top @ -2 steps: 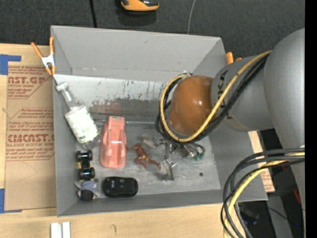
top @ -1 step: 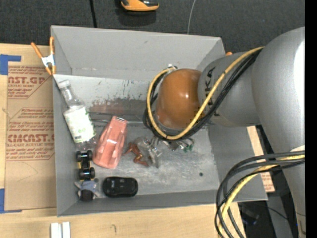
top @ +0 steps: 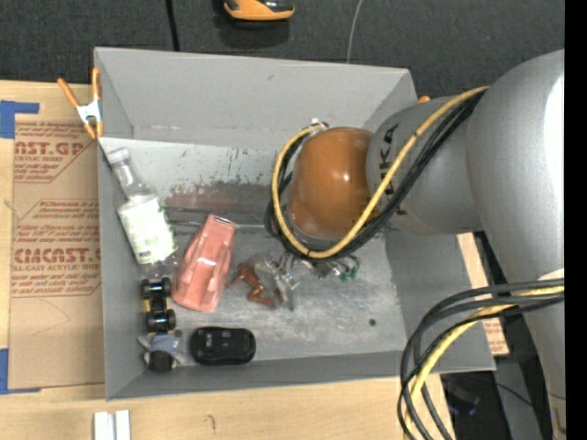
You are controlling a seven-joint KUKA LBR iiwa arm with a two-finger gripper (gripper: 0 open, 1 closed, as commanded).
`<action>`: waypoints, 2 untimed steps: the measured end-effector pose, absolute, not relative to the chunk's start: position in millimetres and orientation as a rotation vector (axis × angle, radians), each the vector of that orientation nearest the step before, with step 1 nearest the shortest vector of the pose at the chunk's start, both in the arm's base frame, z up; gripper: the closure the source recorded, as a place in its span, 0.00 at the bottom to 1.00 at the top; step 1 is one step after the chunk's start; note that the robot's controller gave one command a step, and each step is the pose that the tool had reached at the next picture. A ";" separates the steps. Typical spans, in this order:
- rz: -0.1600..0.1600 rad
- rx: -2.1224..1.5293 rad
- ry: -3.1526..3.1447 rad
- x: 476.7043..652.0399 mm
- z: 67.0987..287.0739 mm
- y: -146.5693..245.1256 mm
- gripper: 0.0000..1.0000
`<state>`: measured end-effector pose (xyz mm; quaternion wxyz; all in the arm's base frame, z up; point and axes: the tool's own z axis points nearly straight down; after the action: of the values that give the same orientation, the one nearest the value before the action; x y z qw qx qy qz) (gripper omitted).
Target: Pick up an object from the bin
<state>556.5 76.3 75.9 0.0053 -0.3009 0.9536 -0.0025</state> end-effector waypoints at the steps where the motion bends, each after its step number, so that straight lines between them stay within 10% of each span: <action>1: 0.002 -0.927 3.005 552.2 114.5 83.9 1.00; 2: 0.002 -0.989 2.982 557.9 173.1 65.8 1.00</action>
Offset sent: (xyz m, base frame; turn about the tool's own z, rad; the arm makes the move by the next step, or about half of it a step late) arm 0.0029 -0.0168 0.1044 -0.0337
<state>557.9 65.8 173.1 0.0000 -0.3148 0.9491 0.0008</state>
